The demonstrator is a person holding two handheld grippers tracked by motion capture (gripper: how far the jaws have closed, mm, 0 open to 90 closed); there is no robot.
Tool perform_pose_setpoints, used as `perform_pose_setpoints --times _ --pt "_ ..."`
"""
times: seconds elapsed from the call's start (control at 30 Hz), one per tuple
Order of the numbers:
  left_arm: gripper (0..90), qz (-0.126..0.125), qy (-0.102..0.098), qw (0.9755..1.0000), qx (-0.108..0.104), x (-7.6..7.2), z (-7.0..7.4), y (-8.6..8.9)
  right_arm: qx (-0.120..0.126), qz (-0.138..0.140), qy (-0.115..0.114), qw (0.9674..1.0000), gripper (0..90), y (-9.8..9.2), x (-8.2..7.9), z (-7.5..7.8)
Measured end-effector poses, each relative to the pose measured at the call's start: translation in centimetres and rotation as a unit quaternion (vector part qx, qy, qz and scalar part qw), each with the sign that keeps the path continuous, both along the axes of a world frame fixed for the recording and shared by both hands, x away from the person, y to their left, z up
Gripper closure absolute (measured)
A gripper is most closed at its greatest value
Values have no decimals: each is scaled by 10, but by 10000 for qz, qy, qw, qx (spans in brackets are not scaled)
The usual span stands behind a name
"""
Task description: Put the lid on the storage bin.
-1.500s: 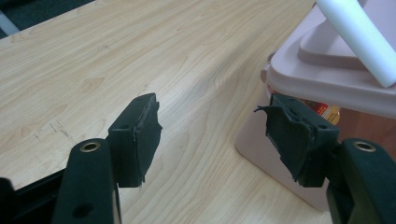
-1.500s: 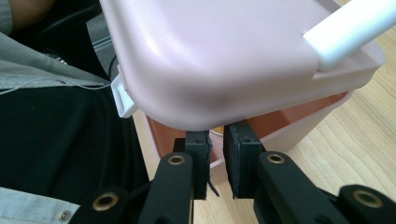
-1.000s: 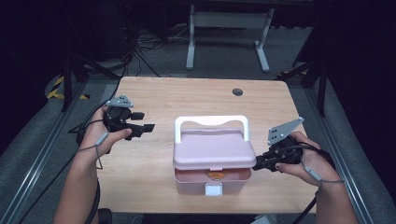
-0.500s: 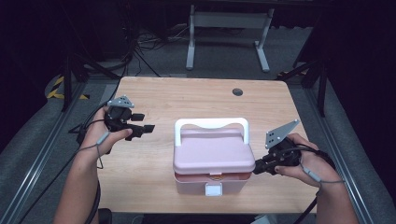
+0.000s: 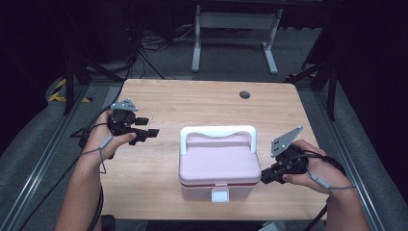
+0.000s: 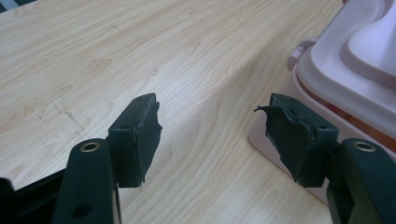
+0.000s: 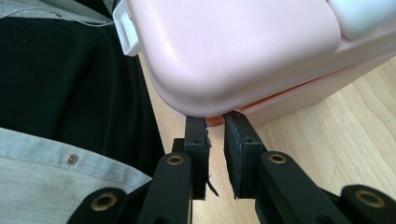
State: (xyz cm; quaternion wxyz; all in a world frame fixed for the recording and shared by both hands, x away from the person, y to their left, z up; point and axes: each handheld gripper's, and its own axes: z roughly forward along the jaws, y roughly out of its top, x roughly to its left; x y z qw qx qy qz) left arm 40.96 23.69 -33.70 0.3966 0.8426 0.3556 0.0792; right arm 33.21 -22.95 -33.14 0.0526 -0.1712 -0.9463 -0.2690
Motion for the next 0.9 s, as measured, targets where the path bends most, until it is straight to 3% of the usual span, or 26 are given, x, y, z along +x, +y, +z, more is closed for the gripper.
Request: perform_pose_setpoints --times 0.33,0.43,0.63,0.73,0.9 --pt "355 26 44 10000 -10 0 -1 1 -149 50 123 9998 796 -1 -1 -2" --pt "355 6 14 10000 24 1 0 2 102 -28 185 9998 767 -4 0 0" --pt "355 57 8 10000 -32 -1 -1 2 180 -86 205 9996 741 -7 1 0" --pt "353 90 27 9999 -57 -3 -2 4 328 -111 87 9994 699 -9 2 5" --pt "350 178 33 9998 -62 -6 -4 10 771 -373 -199 9961 604 -15 9 11"
